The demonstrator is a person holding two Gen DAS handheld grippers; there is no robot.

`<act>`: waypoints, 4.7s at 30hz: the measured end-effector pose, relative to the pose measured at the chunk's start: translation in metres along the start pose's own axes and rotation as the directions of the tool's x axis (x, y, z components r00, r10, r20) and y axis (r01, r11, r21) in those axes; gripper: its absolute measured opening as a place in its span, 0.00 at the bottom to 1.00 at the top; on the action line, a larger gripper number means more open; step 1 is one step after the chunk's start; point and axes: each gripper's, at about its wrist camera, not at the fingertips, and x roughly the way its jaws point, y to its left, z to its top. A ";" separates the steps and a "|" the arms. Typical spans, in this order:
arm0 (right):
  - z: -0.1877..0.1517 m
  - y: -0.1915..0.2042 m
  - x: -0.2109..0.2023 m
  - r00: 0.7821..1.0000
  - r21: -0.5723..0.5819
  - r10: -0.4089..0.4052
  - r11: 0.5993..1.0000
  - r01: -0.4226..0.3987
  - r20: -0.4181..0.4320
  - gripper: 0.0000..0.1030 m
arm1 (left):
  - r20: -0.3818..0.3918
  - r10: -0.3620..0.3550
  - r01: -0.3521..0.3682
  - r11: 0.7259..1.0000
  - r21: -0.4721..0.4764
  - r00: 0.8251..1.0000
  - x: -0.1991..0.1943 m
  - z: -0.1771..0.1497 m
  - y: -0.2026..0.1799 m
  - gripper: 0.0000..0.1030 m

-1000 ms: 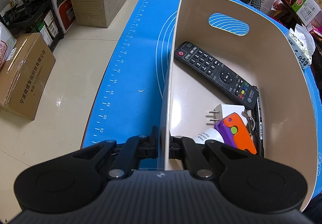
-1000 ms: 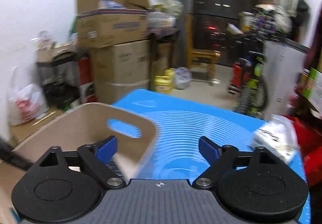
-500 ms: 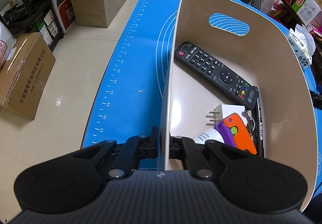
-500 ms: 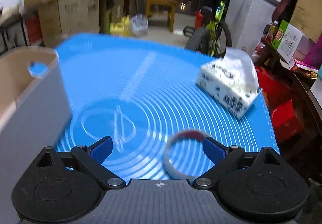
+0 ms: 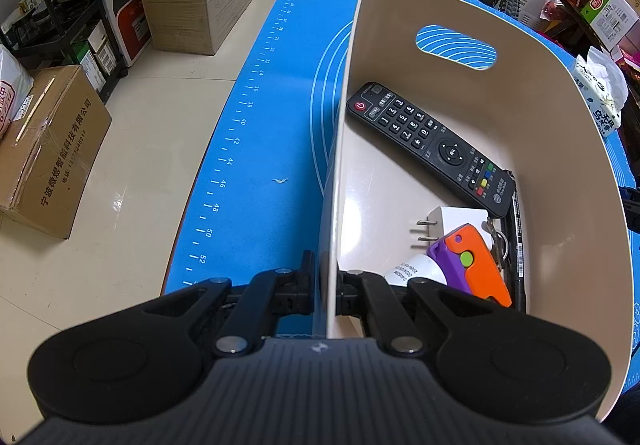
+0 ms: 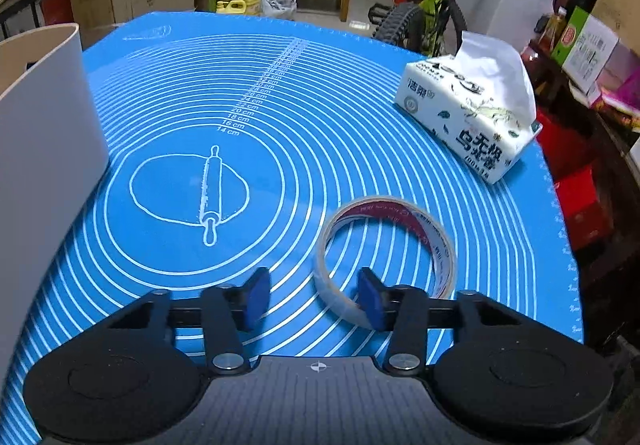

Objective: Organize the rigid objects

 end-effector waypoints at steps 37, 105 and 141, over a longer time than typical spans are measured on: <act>0.058 0.102 -0.138 0.892 -0.135 0.221 0.974 -0.182 0.395 0.16 | -0.001 0.006 -0.006 1.000 0.001 1.000 0.000 0.001 0.003 0.06; -0.078 0.099 -0.291 0.942 -0.041 0.207 0.978 -0.203 0.264 0.95 | 0.325 0.093 -0.125 0.989 0.080 0.941 -0.153 -0.106 -0.111 0.69; -0.264 0.018 -0.385 0.896 0.123 0.073 0.982 -0.140 0.438 0.96 | 0.479 0.103 -0.168 0.981 0.095 0.872 -0.186 -0.254 -0.191 0.69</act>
